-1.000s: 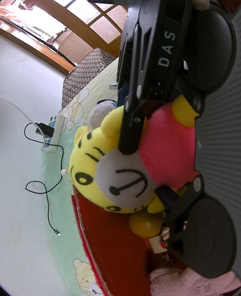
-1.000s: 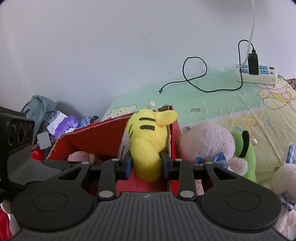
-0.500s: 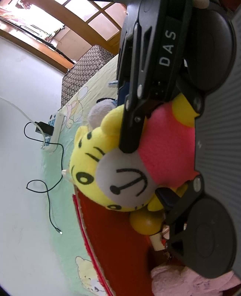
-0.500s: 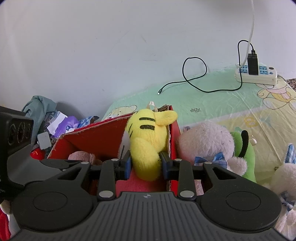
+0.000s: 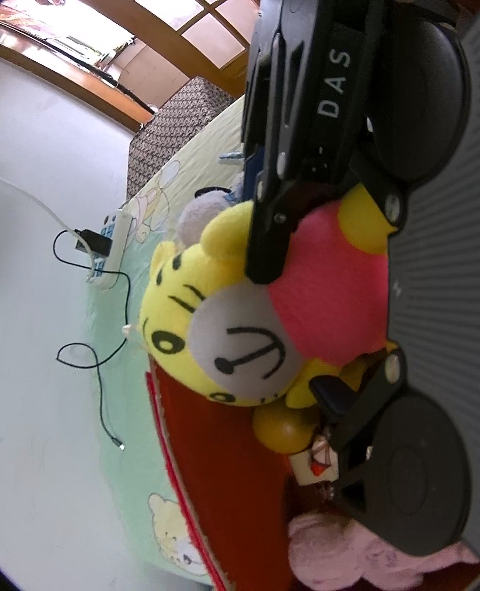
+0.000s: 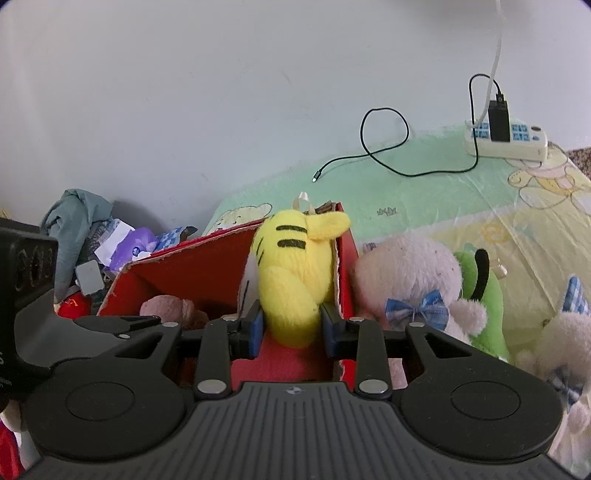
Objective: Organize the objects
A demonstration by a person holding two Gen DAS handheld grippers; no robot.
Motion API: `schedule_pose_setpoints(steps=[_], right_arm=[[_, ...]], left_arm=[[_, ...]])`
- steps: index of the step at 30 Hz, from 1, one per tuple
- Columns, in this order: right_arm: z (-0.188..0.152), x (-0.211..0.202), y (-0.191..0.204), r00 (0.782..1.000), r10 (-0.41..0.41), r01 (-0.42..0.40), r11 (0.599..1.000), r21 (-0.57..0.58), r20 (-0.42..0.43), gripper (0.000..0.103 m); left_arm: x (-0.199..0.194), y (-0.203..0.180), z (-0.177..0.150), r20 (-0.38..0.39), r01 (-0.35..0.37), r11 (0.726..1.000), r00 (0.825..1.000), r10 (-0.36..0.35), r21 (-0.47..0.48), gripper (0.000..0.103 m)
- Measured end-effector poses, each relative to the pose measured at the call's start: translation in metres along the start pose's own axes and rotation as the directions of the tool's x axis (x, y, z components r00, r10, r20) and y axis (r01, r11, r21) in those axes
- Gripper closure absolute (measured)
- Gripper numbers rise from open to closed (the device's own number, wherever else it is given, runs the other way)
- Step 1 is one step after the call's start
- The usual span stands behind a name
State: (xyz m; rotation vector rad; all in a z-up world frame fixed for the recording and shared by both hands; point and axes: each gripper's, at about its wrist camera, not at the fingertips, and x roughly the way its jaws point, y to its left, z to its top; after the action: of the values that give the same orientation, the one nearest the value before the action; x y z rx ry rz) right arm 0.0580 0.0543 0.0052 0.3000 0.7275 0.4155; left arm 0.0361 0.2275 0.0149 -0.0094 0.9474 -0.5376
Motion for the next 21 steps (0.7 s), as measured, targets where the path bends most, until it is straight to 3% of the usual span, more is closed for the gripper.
schedule_pose_setpoints(steps=[21], right_arm=[[-0.031, -0.047, 0.002, 0.998, 0.007, -0.013, 0.994, 0.109, 0.055, 0.070]], left_arm=[[-0.035, -0.020, -0.022, 0.060, -0.128, 0.991, 0.990, 0.126, 0.036, 0.003]])
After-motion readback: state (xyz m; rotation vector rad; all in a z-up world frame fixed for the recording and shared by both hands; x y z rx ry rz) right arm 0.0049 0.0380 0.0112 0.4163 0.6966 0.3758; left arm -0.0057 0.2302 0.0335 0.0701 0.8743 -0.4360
